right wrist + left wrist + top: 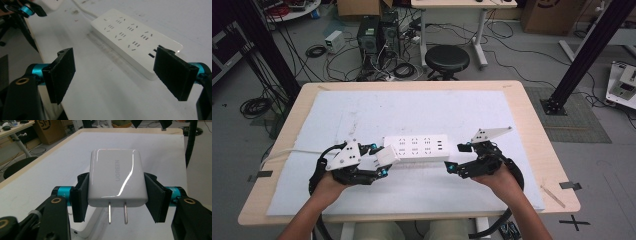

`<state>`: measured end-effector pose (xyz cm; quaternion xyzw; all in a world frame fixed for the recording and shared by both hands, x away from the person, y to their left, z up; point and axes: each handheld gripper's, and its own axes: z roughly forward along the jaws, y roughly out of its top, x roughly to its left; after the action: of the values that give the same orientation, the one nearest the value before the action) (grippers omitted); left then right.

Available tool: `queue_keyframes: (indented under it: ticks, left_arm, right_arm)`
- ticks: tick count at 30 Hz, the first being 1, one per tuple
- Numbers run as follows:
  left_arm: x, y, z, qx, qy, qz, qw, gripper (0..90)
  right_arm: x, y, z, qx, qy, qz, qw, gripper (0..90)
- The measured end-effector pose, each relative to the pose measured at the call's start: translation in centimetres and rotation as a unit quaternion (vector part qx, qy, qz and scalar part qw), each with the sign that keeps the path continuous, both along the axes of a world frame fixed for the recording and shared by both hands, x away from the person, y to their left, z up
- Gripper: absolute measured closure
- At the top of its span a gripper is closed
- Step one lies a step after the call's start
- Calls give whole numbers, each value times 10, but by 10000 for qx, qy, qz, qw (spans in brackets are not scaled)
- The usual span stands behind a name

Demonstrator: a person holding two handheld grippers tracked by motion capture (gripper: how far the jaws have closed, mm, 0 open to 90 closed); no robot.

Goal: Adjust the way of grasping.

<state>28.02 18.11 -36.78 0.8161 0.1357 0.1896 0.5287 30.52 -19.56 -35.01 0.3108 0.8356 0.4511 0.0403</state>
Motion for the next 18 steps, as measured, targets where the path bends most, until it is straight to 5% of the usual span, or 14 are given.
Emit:
queue_keyframes:
  ticks: [18]
  left_arm:
    - [1, -22, -2, 317, -324, -434, 9980, 426]
  right_arm:
    - [6, 31, -2, 482, 731, 526, 9948, 181]
